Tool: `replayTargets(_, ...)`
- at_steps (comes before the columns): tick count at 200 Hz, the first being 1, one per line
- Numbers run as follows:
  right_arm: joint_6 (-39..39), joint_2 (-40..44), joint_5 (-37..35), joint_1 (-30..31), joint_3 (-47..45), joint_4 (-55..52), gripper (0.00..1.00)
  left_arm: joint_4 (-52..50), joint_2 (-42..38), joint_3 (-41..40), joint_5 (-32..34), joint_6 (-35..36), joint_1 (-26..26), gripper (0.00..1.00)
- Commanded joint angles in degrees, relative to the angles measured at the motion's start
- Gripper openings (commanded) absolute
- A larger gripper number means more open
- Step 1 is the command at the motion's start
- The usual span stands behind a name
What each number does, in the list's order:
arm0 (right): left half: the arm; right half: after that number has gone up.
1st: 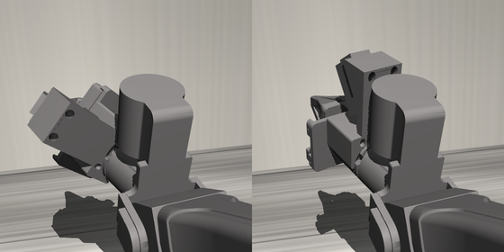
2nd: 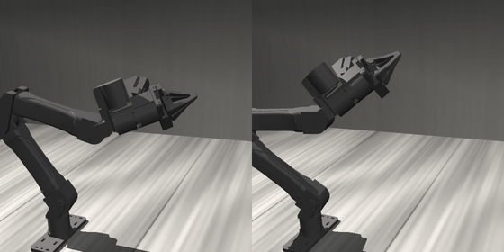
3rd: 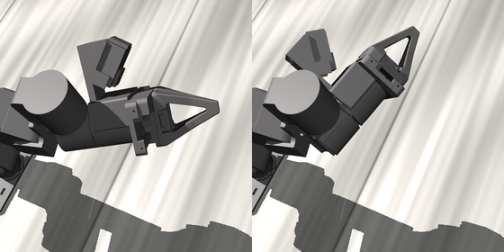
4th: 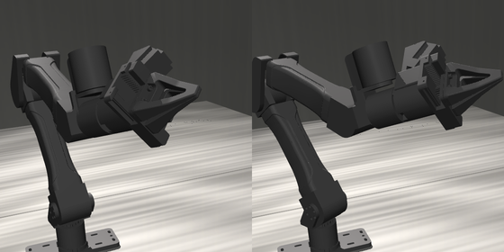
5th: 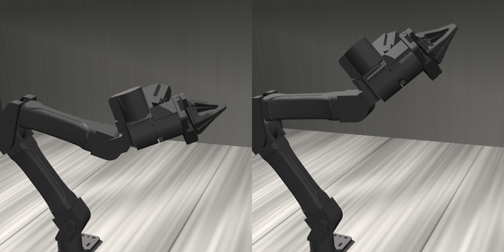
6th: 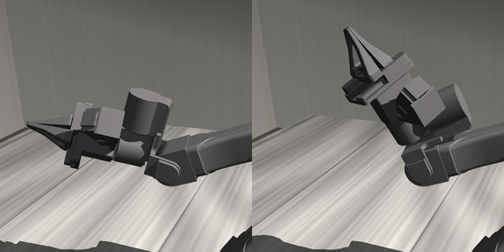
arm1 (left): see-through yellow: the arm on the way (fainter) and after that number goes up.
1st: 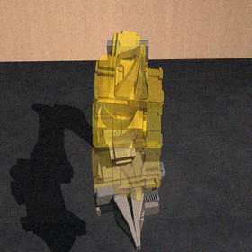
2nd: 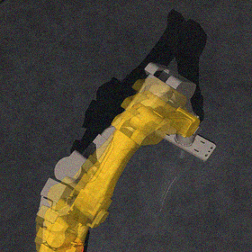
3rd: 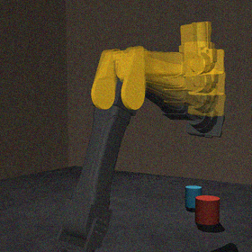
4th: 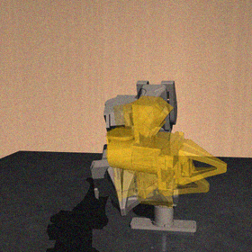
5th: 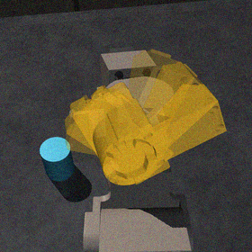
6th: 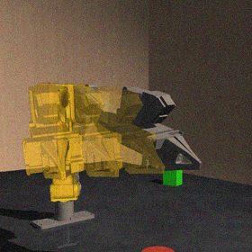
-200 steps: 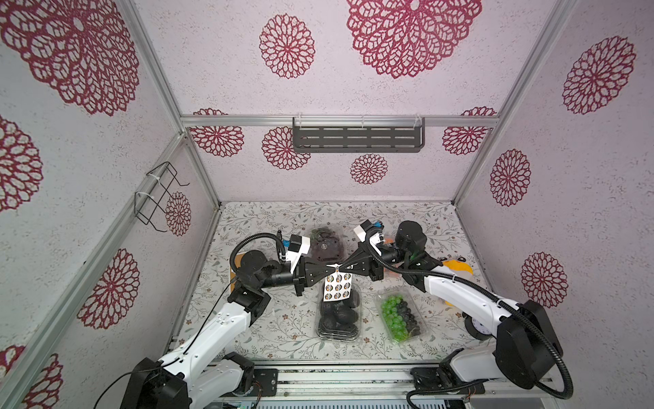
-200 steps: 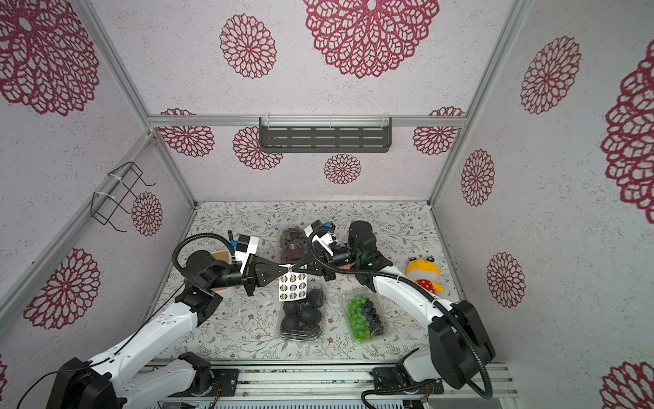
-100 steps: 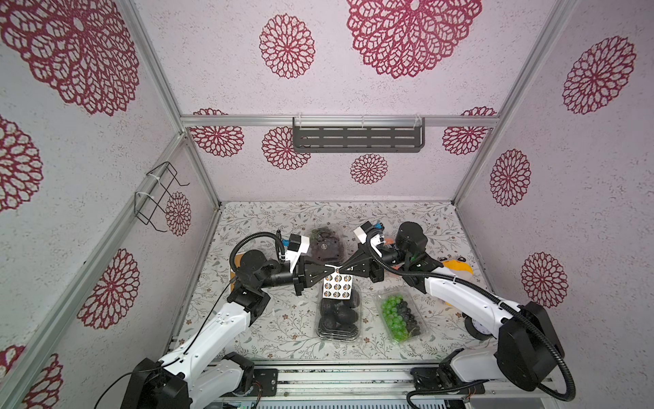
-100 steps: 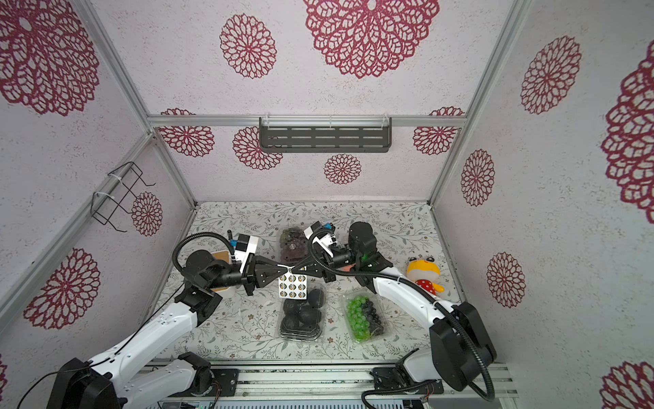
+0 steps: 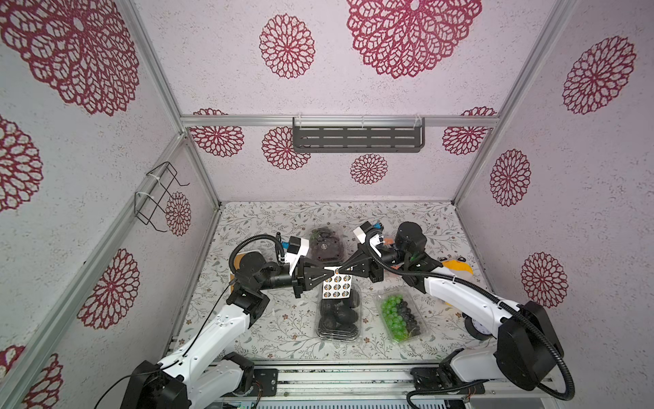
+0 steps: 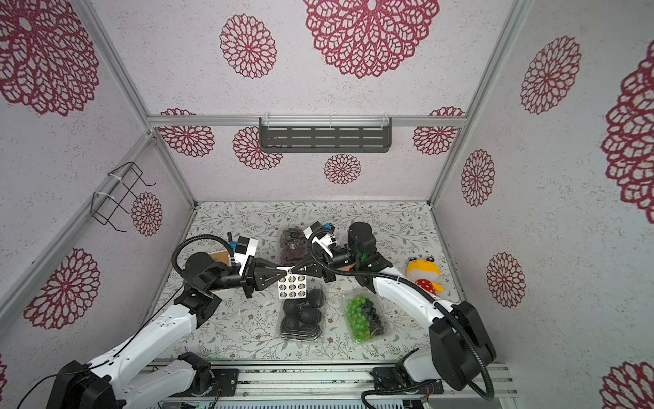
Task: Label fruit boxes
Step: Adjust the label sticker.
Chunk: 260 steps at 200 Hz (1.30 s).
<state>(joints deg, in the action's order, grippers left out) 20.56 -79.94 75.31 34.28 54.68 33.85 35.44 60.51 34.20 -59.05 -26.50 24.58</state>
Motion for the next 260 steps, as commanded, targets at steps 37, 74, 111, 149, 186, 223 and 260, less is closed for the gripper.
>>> replayTargets(37,-2.6,0.7,1.3,-0.2,1.9,-0.8,0.00,3.6,1.9,1.2,-2.6,-1.7,-0.3,0.02)
replayTargets(74,-2.8,0.8,0.8,-0.3,2.2,-1.4,0.00,4.6,1.7,0.6,-3.2,-2.5,-0.3,0.00)
replayTargets(111,-2.7,1.1,-2.4,-0.8,1.9,-1.4,0.06,5.8,0.5,-0.1,-3.5,-3.6,-0.2,0.00)
replayTargets(149,-2.6,0.8,-4.7,-0.9,1.8,-1.6,0.16,6.0,1.2,-0.2,-3.8,-3.8,-0.1,0.00)
replayTargets(186,-2.2,0.3,-5.5,-0.8,1.8,-1.1,0.22,7.3,1.9,-0.2,-3.8,-4.3,0.0,0.00)
replayTargets(223,-0.3,-0.9,-4.0,0.1,1.7,1.7,0.23,10.1,3.9,0.3,-4.5,-5.7,0.1,0.00)
replayTargets(260,-0.3,-1.0,-2.4,0.8,1.1,2.9,0.22,10.3,5.1,1.0,-4.5,-5.8,0.1,0.00)
